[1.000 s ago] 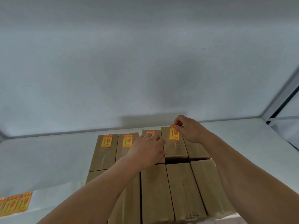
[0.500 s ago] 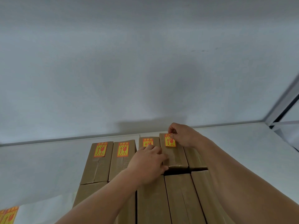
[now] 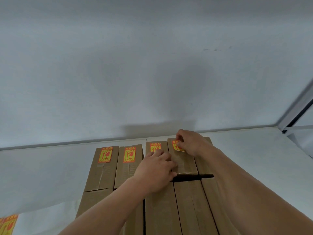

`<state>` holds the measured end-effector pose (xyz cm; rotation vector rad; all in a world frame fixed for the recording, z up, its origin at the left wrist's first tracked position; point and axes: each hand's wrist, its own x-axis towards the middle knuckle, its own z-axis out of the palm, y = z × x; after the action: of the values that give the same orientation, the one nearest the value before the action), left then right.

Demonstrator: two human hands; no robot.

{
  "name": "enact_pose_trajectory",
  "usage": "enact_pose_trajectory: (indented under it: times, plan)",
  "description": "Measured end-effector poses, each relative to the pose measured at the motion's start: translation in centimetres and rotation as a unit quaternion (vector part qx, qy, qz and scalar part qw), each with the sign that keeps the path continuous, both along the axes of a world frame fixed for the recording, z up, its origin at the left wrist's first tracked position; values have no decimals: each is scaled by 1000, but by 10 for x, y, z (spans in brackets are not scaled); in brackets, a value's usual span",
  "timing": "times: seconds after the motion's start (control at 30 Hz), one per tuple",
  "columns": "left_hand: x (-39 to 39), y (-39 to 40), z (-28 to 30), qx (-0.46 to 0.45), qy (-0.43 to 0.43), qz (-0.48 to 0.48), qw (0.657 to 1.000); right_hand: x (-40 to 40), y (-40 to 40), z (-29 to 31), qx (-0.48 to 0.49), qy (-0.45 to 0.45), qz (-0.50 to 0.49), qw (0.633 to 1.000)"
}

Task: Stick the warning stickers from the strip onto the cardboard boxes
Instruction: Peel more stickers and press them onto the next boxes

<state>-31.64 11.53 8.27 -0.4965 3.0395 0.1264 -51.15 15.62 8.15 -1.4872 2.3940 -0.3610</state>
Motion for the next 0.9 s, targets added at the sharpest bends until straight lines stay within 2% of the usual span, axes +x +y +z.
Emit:
enact_pose_trajectory:
  times: [0.2, 0.33, 0.57, 0.9]
  plan:
    - [-2, 3, 2, -2, -9, 3, 1000, 6, 3, -1, -28, 26, 0, 999]
    - [-3, 4, 7, -10, -21, 3, 1000, 5, 14, -2, -53, 72, 37, 995]
    - [-5, 8, 5, -16, -27, 0, 999, 8, 36, -10, -1, 83, 23, 996]
    - [-3, 9, 3, -9, -19, 5, 1000, 13, 27, -8, 20, 101, 24, 994]
